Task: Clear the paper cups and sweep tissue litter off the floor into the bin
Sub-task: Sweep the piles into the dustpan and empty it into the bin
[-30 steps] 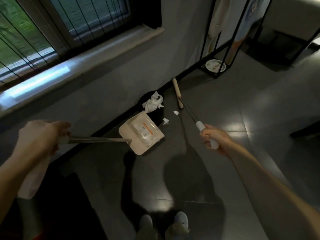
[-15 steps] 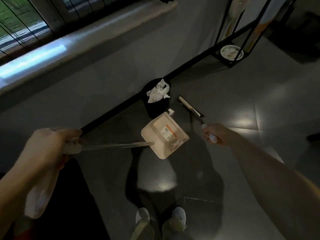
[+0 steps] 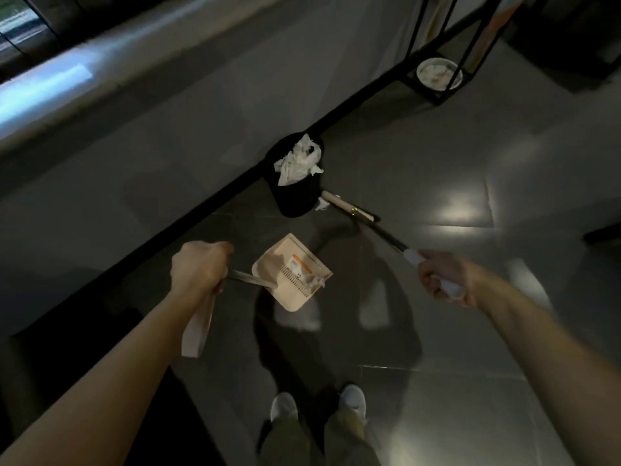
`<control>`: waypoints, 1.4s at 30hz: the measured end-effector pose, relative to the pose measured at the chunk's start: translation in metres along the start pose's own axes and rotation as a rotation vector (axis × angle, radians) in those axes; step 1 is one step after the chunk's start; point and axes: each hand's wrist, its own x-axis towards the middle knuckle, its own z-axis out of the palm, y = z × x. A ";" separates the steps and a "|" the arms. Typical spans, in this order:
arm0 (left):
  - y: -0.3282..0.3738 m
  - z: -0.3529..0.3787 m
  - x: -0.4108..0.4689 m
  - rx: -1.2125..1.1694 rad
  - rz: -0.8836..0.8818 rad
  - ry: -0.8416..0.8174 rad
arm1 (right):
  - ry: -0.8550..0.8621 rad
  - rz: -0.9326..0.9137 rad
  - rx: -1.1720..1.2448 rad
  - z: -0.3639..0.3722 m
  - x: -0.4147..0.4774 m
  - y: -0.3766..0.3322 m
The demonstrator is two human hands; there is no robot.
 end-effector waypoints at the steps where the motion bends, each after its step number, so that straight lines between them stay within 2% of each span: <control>1: 0.006 0.001 0.005 -0.011 0.004 -0.007 | -0.005 0.028 0.182 -0.002 -0.008 -0.005; 3: 0.017 0.001 0.018 -0.010 0.021 -0.031 | -0.011 0.036 0.333 -0.006 -0.019 -0.016; 6: 0.033 0.005 0.032 0.007 0.040 -0.049 | 0.007 0.000 0.344 -0.005 -0.018 -0.029; 9: 0.046 0.012 0.044 0.017 0.019 -0.045 | 0.030 -0.039 0.193 0.003 0.008 -0.047; 12: 0.051 0.015 0.053 0.032 -0.009 -0.020 | 0.063 -0.056 -0.112 0.009 0.041 -0.070; 15: 0.058 0.014 0.062 0.047 -0.027 0.014 | 0.059 0.067 -0.204 0.013 0.068 -0.081; 19: 0.067 0.013 0.077 0.074 0.009 0.052 | -0.022 0.250 0.079 0.024 0.093 -0.069; 22: 0.069 0.008 0.085 0.129 0.038 0.066 | -0.037 0.259 0.285 0.031 0.105 -0.053; 24: 0.068 0.005 0.088 0.185 0.063 0.092 | -0.015 0.246 0.307 0.035 0.109 -0.044; 28: 0.060 0.006 0.092 0.456 0.187 0.164 | 0.067 0.067 -0.021 0.042 0.116 -0.023; 32: 0.053 0.006 0.091 0.635 0.295 0.152 | 0.091 -0.014 -0.254 0.044 0.093 -0.019; 35: 0.054 0.009 0.084 0.670 0.363 0.111 | 0.061 -0.024 -0.403 0.040 0.067 -0.016; 39: 0.053 0.012 0.076 0.619 0.407 0.050 | 0.001 -0.023 -0.433 0.042 0.036 -0.004; 42: 0.044 0.006 0.070 0.602 0.418 0.037 | 0.071 -0.004 -0.329 0.041 0.021 0.013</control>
